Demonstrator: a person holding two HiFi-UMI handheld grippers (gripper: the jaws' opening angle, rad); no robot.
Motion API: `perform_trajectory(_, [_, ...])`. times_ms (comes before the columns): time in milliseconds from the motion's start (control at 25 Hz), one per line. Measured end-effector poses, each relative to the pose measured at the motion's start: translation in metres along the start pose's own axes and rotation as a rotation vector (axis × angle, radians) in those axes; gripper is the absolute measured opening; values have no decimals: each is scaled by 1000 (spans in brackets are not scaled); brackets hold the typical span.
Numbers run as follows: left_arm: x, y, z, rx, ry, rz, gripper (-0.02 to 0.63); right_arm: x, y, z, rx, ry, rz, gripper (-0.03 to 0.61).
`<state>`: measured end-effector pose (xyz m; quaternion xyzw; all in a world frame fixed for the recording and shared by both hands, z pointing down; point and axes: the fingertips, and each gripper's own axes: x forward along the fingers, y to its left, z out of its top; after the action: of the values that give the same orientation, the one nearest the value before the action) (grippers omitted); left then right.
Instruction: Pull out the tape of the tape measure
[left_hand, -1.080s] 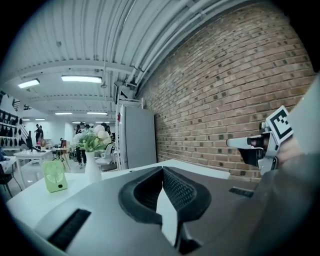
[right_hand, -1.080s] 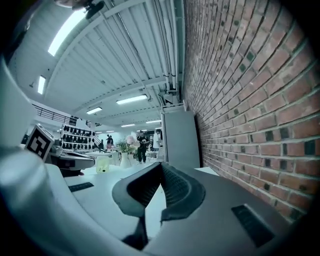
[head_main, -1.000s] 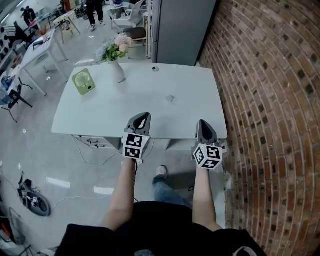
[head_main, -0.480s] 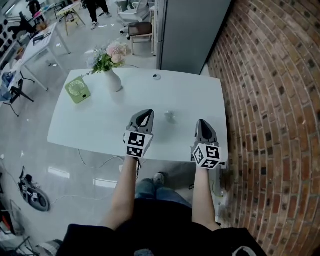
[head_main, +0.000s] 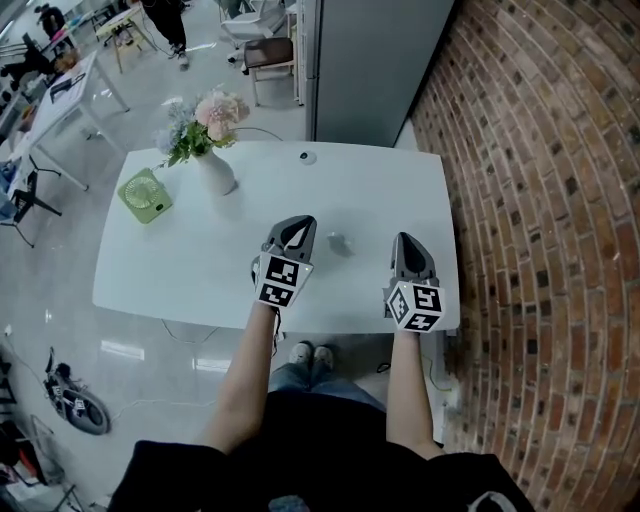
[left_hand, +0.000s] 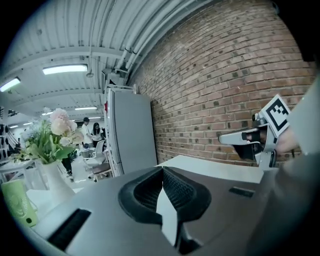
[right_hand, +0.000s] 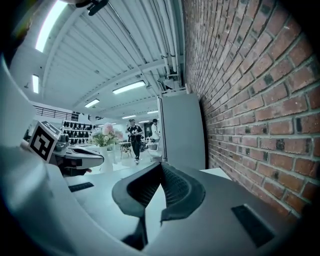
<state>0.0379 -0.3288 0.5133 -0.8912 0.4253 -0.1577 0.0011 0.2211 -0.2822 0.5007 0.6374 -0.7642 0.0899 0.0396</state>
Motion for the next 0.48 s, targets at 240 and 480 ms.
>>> perform_trajectory(240, [37, -8, -17, 194, 118, -143, 21, 17, 1, -8, -15, 40, 15, 2])
perform_trajectory(480, [64, -32, -43, 429, 267, -371, 23, 30, -3, -21, -12, 80, 20, 2])
